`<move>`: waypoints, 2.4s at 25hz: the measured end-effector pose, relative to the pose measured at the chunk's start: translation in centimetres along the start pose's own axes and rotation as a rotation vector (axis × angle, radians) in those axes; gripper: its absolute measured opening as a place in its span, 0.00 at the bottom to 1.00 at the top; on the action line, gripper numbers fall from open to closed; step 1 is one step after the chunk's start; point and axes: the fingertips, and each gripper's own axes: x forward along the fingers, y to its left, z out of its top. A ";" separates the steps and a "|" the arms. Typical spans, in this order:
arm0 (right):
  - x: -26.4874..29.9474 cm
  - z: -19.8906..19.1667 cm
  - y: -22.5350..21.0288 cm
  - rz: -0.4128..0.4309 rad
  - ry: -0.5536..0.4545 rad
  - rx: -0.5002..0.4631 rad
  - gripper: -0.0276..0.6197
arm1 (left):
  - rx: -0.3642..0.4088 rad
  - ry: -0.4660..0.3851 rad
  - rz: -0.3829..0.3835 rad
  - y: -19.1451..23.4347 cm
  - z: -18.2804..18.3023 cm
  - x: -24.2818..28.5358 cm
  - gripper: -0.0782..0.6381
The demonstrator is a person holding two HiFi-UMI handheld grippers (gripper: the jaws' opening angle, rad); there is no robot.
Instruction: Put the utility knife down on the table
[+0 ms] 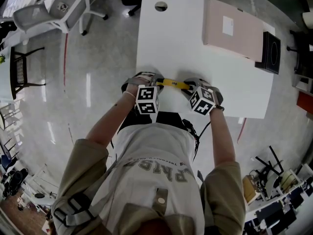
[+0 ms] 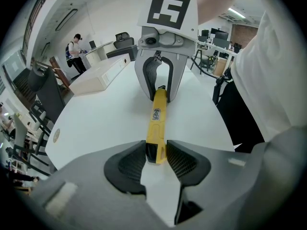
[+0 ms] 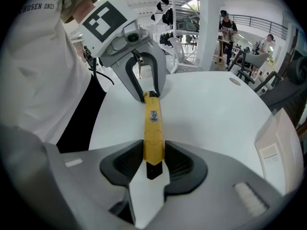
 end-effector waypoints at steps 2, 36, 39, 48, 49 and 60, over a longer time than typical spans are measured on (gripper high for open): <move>-0.2 -0.3 -0.1 -0.002 0.003 0.005 0.25 | 0.002 0.002 0.003 0.1 -0.1 -0.1 0.31; -0.9 -0.2 -0.5 -0.024 -0.013 0.093 0.25 | -0.060 -0.039 0.041 1.4 -0.1 -0.7 0.40; -1.5 0.3 -0.8 -0.042 -0.028 0.103 0.25 | -0.061 -0.046 0.047 1.7 0.1 -1.0 0.40; -5.3 3.1 -1.9 -0.136 -0.207 0.262 0.25 | -0.170 -0.153 0.057 2.9 1.8 -3.7 0.40; -6.2 3.7 -2.2 -0.161 -0.254 0.296 0.25 | -0.201 -0.188 0.075 3.5 2.2 -4.4 0.40; -19.6 9.1 -4.5 -0.740 -0.750 0.439 0.27 | -0.541 -0.710 0.477 10.9 6.5 -17.6 0.43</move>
